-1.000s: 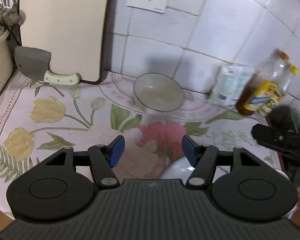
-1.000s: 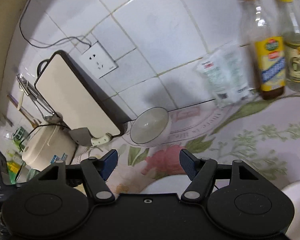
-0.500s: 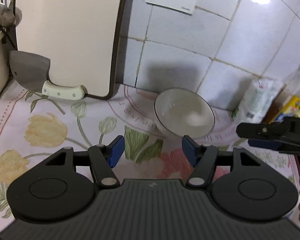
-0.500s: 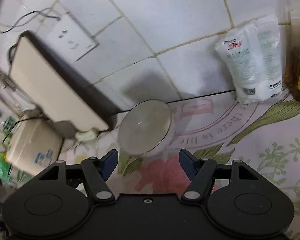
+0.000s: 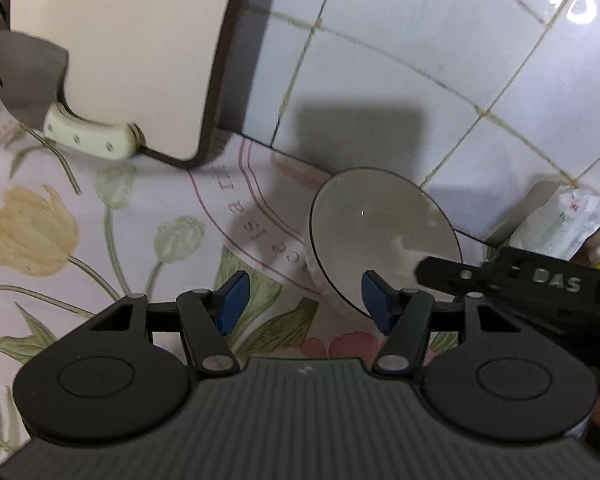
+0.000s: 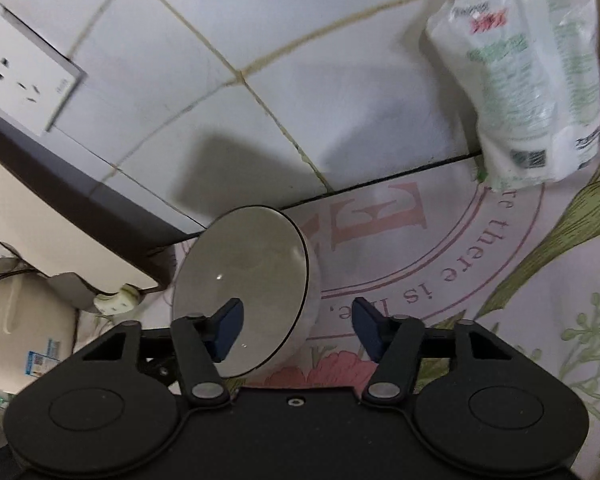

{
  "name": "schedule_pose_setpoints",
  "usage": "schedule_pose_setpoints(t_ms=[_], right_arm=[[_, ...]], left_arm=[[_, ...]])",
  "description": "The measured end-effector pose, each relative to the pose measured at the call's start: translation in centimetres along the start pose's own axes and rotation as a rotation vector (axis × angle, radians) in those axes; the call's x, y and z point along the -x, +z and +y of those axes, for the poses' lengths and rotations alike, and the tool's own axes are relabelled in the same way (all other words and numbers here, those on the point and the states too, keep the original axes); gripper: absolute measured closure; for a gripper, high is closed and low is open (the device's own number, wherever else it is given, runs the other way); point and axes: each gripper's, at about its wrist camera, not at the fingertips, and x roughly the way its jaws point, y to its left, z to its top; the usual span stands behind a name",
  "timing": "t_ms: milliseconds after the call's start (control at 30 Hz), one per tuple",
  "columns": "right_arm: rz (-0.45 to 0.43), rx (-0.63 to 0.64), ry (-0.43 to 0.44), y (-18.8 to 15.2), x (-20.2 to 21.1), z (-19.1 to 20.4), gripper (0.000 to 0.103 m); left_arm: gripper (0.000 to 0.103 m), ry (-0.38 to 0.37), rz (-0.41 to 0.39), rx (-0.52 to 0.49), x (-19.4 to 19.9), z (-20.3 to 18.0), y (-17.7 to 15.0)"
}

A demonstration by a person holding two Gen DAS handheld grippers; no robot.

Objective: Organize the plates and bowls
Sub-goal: 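Grasp the rim of the small white bowl with the left tool and lift, then carry the bowl with the left tool over the two stacked bowls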

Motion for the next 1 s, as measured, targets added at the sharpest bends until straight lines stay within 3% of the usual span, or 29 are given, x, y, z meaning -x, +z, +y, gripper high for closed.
schedule_pose_setpoints(t_ms=[100, 167, 233, 267, 400, 500, 767, 1000], right_arm=[[0.003, -0.017, -0.003, -0.3, -1.1, -0.1, 0.06], [0.011, -0.022, -0.002, -0.4, -1.7, -0.1, 0.075], [0.011, -0.02, -0.01, -0.4, -2.1, -0.2, 0.081], [0.008, -0.024, -0.007, -0.4, -2.1, -0.3, 0.083], [0.001, 0.008, -0.044, -0.9, -1.5, 0.1, 0.085], [-0.031, 0.028, -0.031, -1.3, 0.1, 0.3, 0.085], [-0.061, -0.038, -0.047, -3.3, 5.8, 0.6, 0.084], [-0.093, -0.078, 0.026, -5.7, 10.6, -0.7, 0.084]], left_arm=[[0.052, -0.016, -0.001, 0.019, -0.6, 0.3, -0.4], [0.069, -0.038, 0.007, 0.028, -0.9, 0.3, -0.5], [0.082, -0.059, 0.03, 0.018, -1.2, 0.0, -0.6], [0.083, -0.045, 0.034, 0.003, -1.1, -0.4, -0.6], [0.084, 0.008, 0.047, -0.085, -0.5, -2.0, -1.0], [0.084, 0.008, 0.046, -0.111, 0.5, -2.5, -1.4], [0.085, -0.048, 0.053, -0.116, 5.4, -3.6, -2.9], [0.084, -0.128, 0.047, -0.106, 10.0, -4.1, -4.3]])
